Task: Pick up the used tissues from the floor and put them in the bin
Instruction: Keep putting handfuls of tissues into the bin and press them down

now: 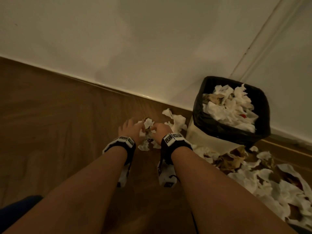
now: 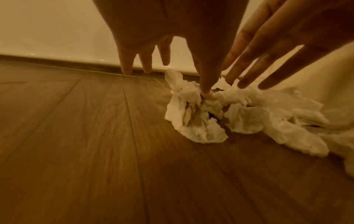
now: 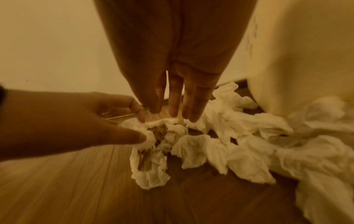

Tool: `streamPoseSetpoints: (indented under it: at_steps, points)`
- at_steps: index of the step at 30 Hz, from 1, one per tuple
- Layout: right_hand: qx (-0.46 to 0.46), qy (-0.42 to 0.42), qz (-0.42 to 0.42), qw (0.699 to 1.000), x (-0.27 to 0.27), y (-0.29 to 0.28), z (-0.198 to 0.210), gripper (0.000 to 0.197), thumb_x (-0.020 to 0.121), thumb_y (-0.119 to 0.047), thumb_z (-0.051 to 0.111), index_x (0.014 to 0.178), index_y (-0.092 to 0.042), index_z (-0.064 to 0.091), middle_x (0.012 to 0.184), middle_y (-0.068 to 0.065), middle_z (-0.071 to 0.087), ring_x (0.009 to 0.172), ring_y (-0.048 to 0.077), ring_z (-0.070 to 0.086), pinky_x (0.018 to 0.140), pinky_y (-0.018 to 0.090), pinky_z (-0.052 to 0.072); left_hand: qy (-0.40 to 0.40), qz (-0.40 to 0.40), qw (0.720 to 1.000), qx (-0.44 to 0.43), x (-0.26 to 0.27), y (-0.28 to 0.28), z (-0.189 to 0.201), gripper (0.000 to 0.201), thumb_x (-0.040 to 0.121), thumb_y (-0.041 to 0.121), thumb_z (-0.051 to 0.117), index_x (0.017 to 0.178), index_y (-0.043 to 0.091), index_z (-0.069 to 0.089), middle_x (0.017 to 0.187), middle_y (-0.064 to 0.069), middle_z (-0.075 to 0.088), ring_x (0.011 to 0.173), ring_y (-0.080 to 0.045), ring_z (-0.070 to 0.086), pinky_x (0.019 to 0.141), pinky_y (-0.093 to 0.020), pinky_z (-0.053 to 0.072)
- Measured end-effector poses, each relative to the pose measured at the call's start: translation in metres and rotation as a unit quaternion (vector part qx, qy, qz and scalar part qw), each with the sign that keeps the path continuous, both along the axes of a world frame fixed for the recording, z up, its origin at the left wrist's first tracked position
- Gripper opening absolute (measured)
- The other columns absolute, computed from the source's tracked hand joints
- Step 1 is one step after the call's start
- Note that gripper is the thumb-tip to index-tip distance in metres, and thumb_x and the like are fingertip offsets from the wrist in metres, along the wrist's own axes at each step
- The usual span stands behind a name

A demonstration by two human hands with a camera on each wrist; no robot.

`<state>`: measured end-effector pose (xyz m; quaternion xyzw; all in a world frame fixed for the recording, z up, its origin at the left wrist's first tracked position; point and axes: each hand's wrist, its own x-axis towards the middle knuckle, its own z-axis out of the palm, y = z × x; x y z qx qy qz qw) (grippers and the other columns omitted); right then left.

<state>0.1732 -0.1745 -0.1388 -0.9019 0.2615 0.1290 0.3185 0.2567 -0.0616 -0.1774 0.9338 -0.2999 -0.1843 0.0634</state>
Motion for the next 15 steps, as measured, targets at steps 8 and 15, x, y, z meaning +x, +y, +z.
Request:
streamPoseSetpoints:
  at_steps: [8, 15]
  points:
    - [-0.014, 0.037, 0.014, 0.999, 0.010, 0.005, -0.022, 0.032, 0.097, -0.018, 0.041, 0.119, -0.007, 0.062, 0.125, 0.016, 0.059, 0.115, 0.032, 0.054, 0.094, 0.033, 0.043, 0.086, 0.003, 0.993, 0.086, 0.022, -0.019, 0.003, 0.041, 0.094, 0.026, 0.049, 0.134, 0.017, 0.047, 0.135, -0.013, 0.046, 0.119, -0.029, 0.049, 0.092, -0.034, 0.043]
    - [-0.032, -0.019, -0.060, 0.998, 0.012, -0.009, -0.030, 0.028, 0.093, -0.011, 0.045, 0.111, -0.010, 0.066, 0.118, 0.011, 0.062, 0.109, 0.027, 0.057, 0.090, 0.031, 0.046, 0.067, 0.086, 0.994, -0.001, 0.027, -0.011, 0.002, 0.033, 0.097, 0.014, 0.039, 0.126, 0.007, 0.053, 0.133, -0.017, 0.047, 0.119, -0.031, 0.047, 0.095, -0.033, 0.040]
